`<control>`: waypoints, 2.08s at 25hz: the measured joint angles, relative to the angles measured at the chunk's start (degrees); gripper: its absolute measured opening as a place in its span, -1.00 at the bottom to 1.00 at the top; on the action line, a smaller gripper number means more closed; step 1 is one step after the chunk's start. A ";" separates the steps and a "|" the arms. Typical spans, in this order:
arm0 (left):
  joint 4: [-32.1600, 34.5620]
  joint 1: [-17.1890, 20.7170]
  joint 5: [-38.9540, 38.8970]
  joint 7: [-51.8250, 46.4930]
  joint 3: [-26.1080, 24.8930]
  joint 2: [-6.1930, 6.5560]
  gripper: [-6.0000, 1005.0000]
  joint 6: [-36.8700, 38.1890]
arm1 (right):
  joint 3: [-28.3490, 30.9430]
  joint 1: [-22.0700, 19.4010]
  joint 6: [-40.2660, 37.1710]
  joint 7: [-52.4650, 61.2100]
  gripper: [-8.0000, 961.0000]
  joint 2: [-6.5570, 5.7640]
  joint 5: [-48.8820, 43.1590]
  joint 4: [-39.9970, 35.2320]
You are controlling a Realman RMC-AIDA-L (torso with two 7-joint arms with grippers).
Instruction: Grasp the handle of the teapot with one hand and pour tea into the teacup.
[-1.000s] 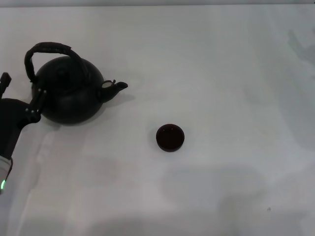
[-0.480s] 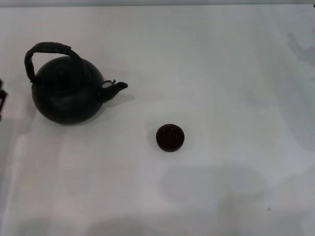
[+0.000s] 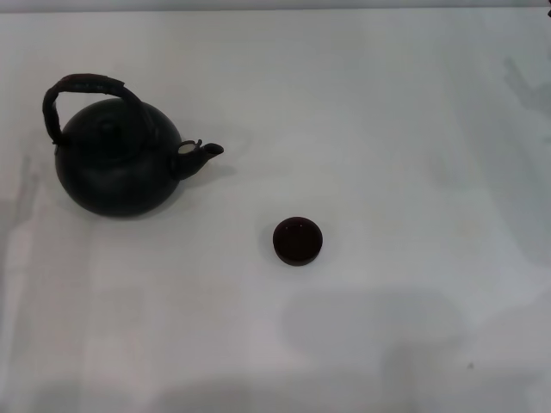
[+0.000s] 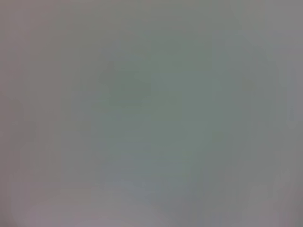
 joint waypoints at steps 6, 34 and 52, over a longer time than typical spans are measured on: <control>-0.02 -0.65 -0.05 -0.07 -2.65 -0.06 0.58 0.00 | 0.02 0.00 -0.04 -0.07 0.75 -0.05 -0.12 0.53; 0.03 -0.75 -0.87 -0.35 -2.78 -0.09 0.57 -0.01 | 0.12 0.01 -0.09 -0.09 0.75 -0.27 -0.20 1.29; 0.03 -0.75 -0.87 -0.34 -2.78 -0.09 0.57 -0.01 | 0.00 0.00 0.00 -0.09 0.75 -0.26 -0.20 1.32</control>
